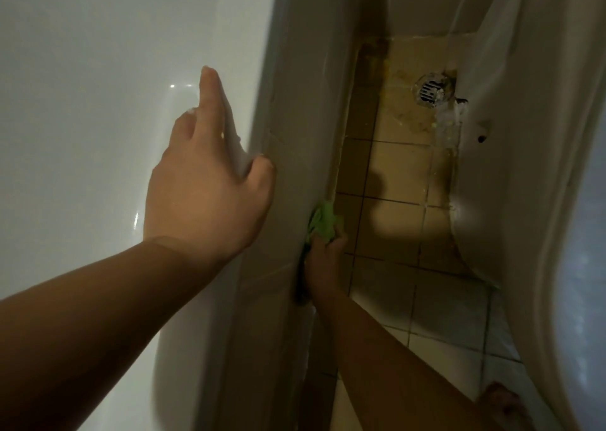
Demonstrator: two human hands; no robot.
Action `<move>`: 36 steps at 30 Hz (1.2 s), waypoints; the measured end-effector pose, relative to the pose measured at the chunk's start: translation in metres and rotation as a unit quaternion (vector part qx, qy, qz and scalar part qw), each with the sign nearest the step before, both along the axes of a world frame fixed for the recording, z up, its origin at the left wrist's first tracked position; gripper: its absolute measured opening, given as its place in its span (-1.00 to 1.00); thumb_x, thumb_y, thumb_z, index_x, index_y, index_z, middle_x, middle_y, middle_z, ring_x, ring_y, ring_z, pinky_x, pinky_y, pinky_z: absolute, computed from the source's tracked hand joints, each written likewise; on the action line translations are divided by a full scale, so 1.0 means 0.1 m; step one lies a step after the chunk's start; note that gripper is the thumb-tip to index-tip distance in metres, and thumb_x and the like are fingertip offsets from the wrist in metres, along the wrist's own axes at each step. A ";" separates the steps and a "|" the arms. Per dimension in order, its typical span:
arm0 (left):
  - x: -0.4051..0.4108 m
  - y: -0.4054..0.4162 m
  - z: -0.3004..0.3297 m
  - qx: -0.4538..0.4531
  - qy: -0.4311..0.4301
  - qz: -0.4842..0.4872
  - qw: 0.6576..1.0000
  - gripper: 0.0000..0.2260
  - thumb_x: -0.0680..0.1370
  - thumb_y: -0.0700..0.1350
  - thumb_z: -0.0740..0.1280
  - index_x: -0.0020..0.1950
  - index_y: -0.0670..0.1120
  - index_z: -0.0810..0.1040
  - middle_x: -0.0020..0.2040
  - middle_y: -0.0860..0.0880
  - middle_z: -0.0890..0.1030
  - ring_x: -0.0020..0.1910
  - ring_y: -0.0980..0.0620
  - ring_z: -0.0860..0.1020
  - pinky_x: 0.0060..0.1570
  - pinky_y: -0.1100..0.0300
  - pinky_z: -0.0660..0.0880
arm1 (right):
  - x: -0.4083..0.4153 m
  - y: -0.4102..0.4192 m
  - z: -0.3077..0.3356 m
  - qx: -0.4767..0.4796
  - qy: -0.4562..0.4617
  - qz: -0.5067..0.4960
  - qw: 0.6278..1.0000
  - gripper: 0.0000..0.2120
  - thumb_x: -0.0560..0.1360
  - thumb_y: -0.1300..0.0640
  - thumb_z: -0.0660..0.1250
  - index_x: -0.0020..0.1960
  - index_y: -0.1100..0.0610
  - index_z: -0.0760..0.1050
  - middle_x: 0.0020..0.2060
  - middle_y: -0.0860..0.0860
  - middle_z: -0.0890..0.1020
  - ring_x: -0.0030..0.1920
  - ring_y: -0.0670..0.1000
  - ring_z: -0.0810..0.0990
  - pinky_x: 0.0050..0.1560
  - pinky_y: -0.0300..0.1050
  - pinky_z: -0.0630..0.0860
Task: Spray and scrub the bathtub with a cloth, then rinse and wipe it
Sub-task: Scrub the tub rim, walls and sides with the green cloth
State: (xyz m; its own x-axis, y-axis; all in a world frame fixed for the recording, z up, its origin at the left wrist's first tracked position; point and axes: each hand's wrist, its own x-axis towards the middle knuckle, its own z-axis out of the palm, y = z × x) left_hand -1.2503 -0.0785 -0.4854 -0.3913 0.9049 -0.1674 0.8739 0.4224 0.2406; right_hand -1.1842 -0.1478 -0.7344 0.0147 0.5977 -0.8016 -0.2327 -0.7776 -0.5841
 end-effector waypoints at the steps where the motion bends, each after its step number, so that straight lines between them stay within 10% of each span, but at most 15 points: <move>1: 0.00 0.00 0.00 0.001 0.000 0.001 1.000 -0.22 0.61 0.09 0.27 0.70 0.08 -0.13 0.34 -0.08 0.47 0.04 0.03 0.39 0.00 0.08 0.37 | -0.01 0.04 -0.17 -0.027 -0.008 0.007 1.000 -0.54 0.72 0.18 0.14 0.58 0.16 0.11 0.40 0.16 0.43 0.21 0.11 0.52 0.11 -0.12 0.48; 10: -0.01 0.04 -0.01 0.015 -0.017 -0.003 1.000 -0.23 0.60 0.09 0.27 0.70 0.10 -0.11 0.38 -0.05 0.46 0.09 0.07 0.37 0.03 0.13 0.35 | -0.09 0.59 -0.58 0.079 -0.005 -0.002 0.997 -0.41 0.71 0.05 0.16 0.68 -0.01 0.02 0.62 -0.03 0.23 0.56 0.01 0.26 0.55 0.01 0.23; 27: -0.07 0.32 -0.06 0.021 -0.028 -0.017 0.999 -0.19 0.52 0.16 0.22 0.68 0.18 -0.12 0.45 0.00 0.43 0.07 0.16 0.30 -0.04 0.22 0.30 | -0.15 1.34 -0.87 0.086 0.022 -0.052 0.995 -0.44 0.74 0.13 0.15 0.69 0.05 0.06 0.42 -0.13 0.33 0.39 -0.14 0.33 0.16 -0.39 0.32; 33: -0.09 0.40 -0.08 0.029 -0.031 -0.025 0.999 -0.23 0.56 0.22 0.20 0.69 0.17 -0.10 0.48 0.03 0.40 0.04 0.35 0.19 -0.09 0.42 0.19 | -0.26 2.01 -1.05 0.003 0.042 -0.065 0.997 -0.57 0.68 -0.03 0.25 0.53 -0.03 0.36 0.35 0.09 0.54 0.26 0.20 0.58 0.32 0.15 0.54; 36: -0.06 0.43 -0.04 0.017 -0.030 -0.023 0.999 -0.19 0.53 0.19 0.21 0.68 0.18 -0.15 0.43 0.02 0.42 0.06 0.18 0.33 -0.11 0.35 0.26 | -0.18 2.18 -0.46 0.095 0.042 -0.110 0.989 -0.56 0.70 0.14 0.23 0.56 0.07 0.30 0.34 0.04 0.53 0.26 0.08 0.55 0.19 -0.16 0.53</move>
State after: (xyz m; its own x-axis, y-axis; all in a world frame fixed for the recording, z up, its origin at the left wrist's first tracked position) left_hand -1.2566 -0.0356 -0.4890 -0.3400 0.9269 -0.1590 0.8751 0.3738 0.3073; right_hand -1.2021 0.0702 -0.7807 0.0991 0.7280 -0.6784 -0.4369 -0.5807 -0.6870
